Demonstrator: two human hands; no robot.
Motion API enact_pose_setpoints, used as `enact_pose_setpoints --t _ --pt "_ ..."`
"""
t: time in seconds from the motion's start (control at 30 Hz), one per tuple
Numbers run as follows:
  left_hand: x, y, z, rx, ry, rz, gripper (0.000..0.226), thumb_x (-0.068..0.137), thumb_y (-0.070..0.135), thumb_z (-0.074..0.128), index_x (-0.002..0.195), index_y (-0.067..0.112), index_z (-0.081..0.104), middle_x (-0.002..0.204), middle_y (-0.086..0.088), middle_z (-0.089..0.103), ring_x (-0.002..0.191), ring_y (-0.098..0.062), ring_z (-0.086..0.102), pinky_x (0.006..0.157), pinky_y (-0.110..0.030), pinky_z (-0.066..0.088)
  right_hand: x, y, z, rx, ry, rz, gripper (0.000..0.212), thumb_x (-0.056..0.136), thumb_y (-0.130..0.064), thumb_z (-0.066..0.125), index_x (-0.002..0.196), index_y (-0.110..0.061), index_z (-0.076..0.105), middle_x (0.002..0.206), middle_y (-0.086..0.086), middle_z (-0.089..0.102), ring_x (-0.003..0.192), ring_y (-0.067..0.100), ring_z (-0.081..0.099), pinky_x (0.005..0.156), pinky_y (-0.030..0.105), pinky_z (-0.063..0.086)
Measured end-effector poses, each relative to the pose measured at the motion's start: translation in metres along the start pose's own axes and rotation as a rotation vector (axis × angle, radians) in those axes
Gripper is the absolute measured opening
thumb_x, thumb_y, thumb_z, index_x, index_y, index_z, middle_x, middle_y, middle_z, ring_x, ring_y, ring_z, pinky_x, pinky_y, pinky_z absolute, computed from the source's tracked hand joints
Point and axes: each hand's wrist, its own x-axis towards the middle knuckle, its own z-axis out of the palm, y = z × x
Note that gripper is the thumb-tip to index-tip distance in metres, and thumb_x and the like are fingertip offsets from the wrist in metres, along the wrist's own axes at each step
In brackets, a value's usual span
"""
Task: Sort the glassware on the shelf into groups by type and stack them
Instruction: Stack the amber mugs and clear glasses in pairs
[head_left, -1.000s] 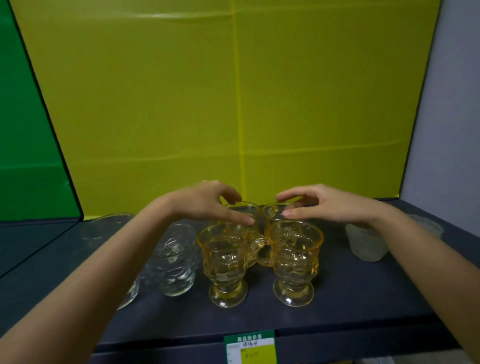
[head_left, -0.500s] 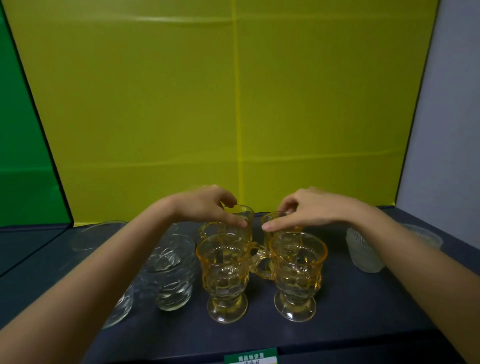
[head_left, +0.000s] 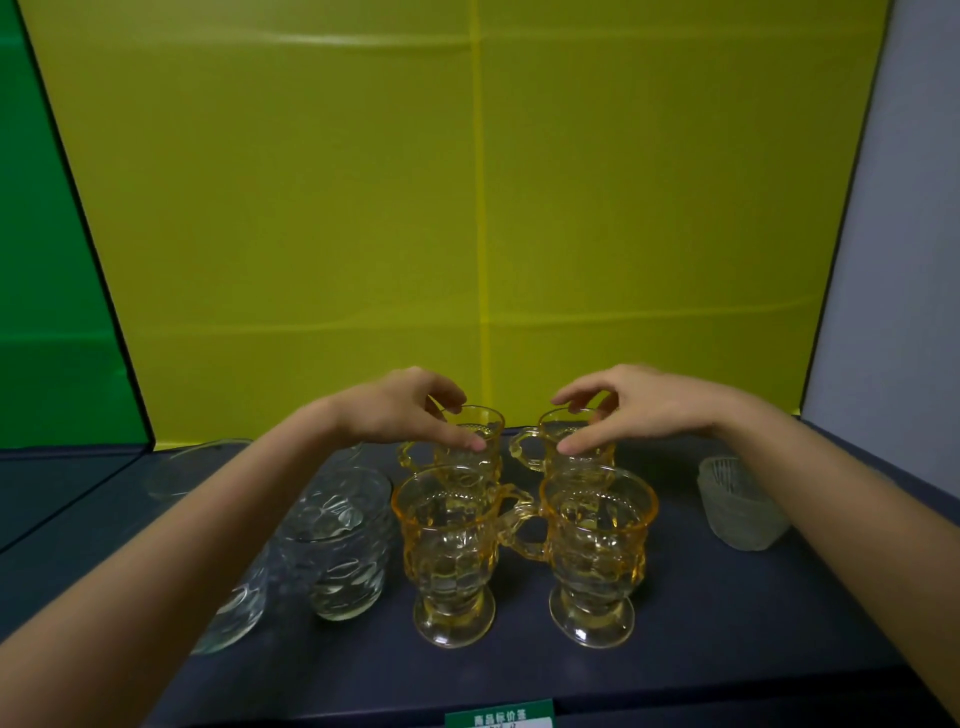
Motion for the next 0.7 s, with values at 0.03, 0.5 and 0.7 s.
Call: enact_pose_setpoints --t 0.03,0.5,0.7 --pt "0.000 0.000 0.000 -0.005 0.002 0.003 0.069 0.069 0.041 0.072 0.127 0.009 0.050 0.128 -0.005 0.057 0.105 -0.015 0.057 0.093 -0.026 0.046 0.000 0.002 -0.001 0.041 -0.012 -0.010 0.066 0.074 -0.044 0.069 0.133 -0.025 0.047 0.134 -0.004 0.052 0.110 0.011 0.053 0.095 0.025 0.043" --pt "-0.012 0.010 0.001 0.091 0.074 0.022 0.071 0.071 0.046 0.068 0.129 0.010 0.048 0.131 -0.005 0.055 0.112 -0.018 0.054 0.098 -0.033 0.044 -0.013 0.005 -0.005 0.096 -0.011 -0.085 0.074 0.065 -0.055 0.060 0.133 -0.029 0.043 0.143 -0.009 0.038 0.128 0.009 0.041 0.107 0.030 0.036" --pt "-0.057 0.024 -0.012 -0.060 0.090 0.233 0.062 0.064 0.063 0.063 0.116 0.028 0.059 0.116 0.013 0.063 0.102 -0.001 0.060 0.092 -0.027 0.050 -0.064 -0.012 -0.003 0.171 0.153 -0.239 0.064 0.063 -0.077 0.049 0.114 -0.040 0.058 0.116 -0.021 0.059 0.105 -0.002 0.057 0.091 0.025 0.051"
